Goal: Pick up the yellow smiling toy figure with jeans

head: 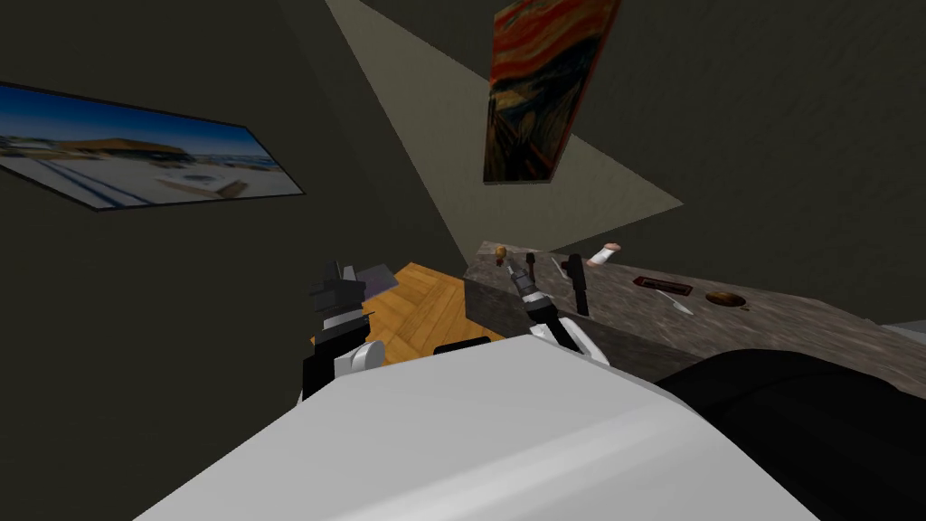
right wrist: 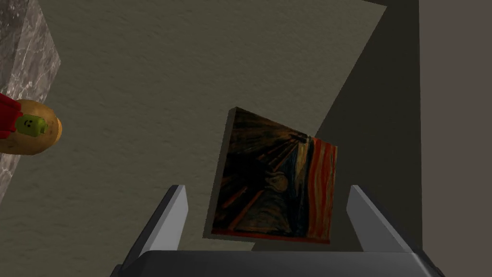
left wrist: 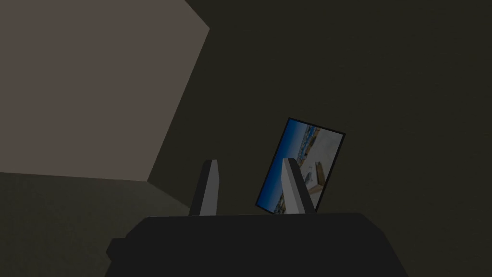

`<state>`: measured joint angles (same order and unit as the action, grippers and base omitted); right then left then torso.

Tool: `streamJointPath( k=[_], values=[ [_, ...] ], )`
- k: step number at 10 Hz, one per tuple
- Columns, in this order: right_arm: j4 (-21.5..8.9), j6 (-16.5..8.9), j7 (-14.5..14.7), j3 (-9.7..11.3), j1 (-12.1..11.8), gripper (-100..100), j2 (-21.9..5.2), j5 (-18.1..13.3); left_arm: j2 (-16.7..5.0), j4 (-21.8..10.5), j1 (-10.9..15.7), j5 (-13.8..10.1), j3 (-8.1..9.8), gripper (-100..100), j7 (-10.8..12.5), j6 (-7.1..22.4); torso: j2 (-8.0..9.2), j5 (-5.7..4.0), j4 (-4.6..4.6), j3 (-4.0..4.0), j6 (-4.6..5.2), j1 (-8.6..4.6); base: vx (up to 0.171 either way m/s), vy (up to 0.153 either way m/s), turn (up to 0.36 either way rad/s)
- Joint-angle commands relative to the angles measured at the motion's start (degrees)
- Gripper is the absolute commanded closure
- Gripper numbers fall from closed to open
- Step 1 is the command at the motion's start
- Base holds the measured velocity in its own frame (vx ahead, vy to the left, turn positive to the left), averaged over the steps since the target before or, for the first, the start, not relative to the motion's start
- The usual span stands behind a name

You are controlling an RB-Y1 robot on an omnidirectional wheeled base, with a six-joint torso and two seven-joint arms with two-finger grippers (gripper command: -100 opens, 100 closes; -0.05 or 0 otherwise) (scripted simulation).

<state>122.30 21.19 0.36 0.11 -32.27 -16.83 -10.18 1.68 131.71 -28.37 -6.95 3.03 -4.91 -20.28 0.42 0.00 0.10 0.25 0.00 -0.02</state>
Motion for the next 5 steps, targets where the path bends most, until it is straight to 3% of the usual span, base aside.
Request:
streamJointPath(
  k=[1,4,5],
  values=[
    [-2.33,0.25,1.86,-0.65,0.2,-100,-2.86,-2.35,0.0,0.0,0.0,0.0,0.0,0,0.0,0.0,0.0,0.0,0.0,0.0,0.0,0.0,-0.092,0.009,0.055],
    [-6.56,0.12,5.58,-1.93,0.59,-100,-8.07,-6.93,0.0,0.0,0.0,0.0,0.0,0,0.0,0.0,-0.13,0.0,-0.02,-0.07,0.0,0.0,-0.076,0.009,0.06],
    [-6.56,0.12,5.58,-1.93,0.59,-100,-8.44,-6.93,0.0,0.0,-0.01,0.0,0.0,0,0.0,0.0,-0.15,0.0,-0.03,-0.08,0.0,-0.01,-0.044,0.004,0.018]
  ],
)
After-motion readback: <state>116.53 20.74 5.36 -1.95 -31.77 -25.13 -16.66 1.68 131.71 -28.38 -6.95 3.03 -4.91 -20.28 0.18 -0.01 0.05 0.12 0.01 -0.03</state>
